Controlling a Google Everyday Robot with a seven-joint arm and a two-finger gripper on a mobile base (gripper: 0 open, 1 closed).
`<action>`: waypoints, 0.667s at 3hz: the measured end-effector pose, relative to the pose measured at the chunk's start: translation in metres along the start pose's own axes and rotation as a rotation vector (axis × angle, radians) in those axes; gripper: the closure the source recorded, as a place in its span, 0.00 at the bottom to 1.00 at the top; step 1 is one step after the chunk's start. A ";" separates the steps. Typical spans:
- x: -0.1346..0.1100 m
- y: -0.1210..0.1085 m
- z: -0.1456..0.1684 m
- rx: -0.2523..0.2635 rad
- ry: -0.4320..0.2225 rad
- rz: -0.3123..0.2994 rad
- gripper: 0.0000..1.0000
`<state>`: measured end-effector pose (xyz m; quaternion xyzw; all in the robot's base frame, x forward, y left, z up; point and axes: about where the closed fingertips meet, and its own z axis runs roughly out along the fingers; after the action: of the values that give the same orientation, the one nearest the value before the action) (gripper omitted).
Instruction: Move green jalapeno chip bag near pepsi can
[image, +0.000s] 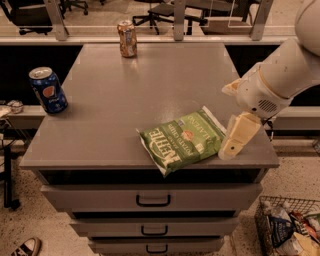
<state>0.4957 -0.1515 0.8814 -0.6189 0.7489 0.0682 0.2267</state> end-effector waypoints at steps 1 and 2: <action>-0.005 -0.002 0.022 -0.006 -0.015 0.010 0.18; -0.002 0.000 0.039 -0.022 -0.017 0.031 0.42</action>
Offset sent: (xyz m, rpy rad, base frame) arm 0.0148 0.0195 -0.0548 0.0415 0.0540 -0.0331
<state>0.5062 -0.1346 0.8473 -0.6092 0.7555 0.0851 0.2255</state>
